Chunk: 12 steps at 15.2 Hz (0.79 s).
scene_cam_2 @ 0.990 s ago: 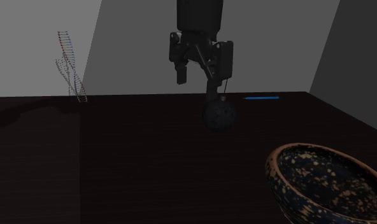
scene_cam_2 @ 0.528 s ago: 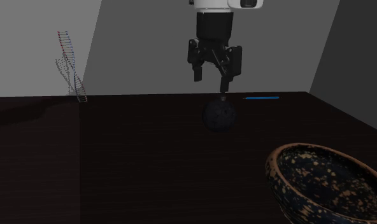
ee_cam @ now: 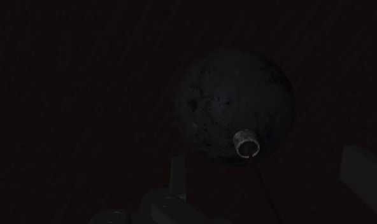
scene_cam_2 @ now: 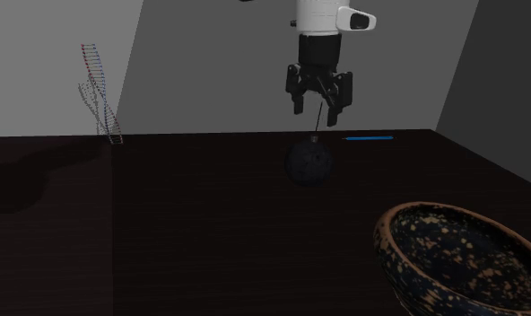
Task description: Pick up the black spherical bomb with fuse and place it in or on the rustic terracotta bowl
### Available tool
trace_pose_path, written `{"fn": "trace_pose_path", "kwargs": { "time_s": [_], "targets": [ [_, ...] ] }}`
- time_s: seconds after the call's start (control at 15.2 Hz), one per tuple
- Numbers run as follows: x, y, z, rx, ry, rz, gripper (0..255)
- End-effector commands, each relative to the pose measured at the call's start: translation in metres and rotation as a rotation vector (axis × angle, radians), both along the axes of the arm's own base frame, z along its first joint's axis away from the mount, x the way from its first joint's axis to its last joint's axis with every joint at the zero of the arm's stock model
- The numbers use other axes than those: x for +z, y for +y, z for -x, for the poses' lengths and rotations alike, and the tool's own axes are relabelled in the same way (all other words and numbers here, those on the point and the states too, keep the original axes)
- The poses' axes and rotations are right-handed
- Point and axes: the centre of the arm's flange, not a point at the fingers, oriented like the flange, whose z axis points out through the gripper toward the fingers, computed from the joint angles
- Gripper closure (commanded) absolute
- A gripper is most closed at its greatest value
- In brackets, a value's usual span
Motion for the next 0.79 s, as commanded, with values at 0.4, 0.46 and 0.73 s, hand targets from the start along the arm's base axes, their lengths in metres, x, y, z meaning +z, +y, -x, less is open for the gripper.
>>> {"fn": "trace_pose_path", "kwargs": {
  "time_s": [0.4,0.46,0.73],
  "targets": [
    [-0.038,0.002,-0.006,0.0,-0.002,0.001,0],
    [-0.038,0.002,-0.006,0.0,-0.002,0.001,0],
    [-0.038,0.002,-0.006,0.0,-0.002,0.001,0]
  ]
}}
